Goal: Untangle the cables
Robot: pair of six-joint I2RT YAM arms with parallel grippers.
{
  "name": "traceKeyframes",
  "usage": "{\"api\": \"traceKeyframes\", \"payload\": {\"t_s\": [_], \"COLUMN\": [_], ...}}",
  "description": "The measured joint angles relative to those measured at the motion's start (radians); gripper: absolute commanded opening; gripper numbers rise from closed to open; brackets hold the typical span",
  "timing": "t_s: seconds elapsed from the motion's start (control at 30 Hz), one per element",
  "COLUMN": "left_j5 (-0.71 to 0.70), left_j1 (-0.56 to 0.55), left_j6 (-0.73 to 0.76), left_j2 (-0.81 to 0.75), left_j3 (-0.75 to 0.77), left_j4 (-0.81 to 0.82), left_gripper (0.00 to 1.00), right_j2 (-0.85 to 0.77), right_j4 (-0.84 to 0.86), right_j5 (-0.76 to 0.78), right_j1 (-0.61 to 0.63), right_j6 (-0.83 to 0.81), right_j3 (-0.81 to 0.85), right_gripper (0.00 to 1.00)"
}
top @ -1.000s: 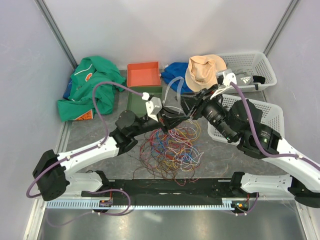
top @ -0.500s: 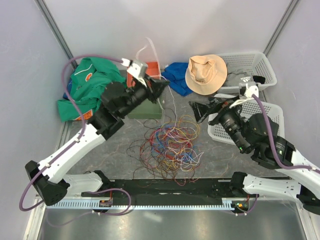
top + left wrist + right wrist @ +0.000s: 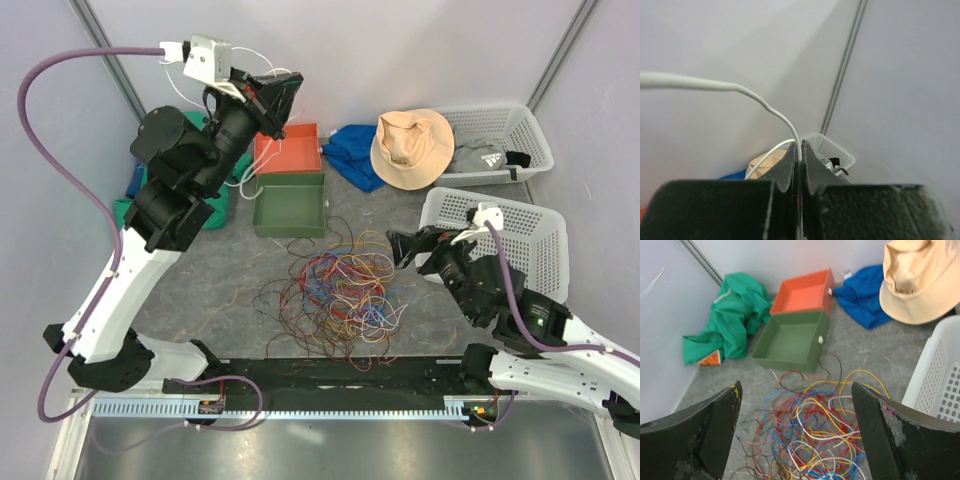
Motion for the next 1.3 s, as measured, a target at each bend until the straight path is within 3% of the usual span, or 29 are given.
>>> {"api": "traceKeyframes", "payload": {"t_s": [0.4,0.7,0.9,1.07,1.3], "left_j5": [-0.033,-0.002,0.039,0.078,0.099], "left_j1": [0.075,0.282,0.338,0.362,0.400], "left_j6": [0.052,-0.044,-0.082,-0.087,-0.105], "left_j2": [0.249,0.447,0.619,0.749,0.867], "left_j3": [0.205,0.230,0.354,0.497,0.525], "left_j4": [-0.079,-0.110,-0.128,-0.095,0.006], "left_gripper": [0.02,0.02,0.02,0.02,0.02], "right_j2": [-0.026,-0.037,-0.036,-0.024,0.052], "right_j4": [-0.009,-0.009,0.008,0.049,0.090], "right_j5": [-0.005,-0.003,0.020,0.031,0.026], "right_j1": [0.000,0.000,0.000,0.000,0.000], "right_j6": [0.056,0.057,0.047,0.043,0.051], "right_j3": [-0.144,-0.159,-0.179,-0.238,-0.313], "right_gripper": [0.98,0.98,0.98,0.98,0.98]}}
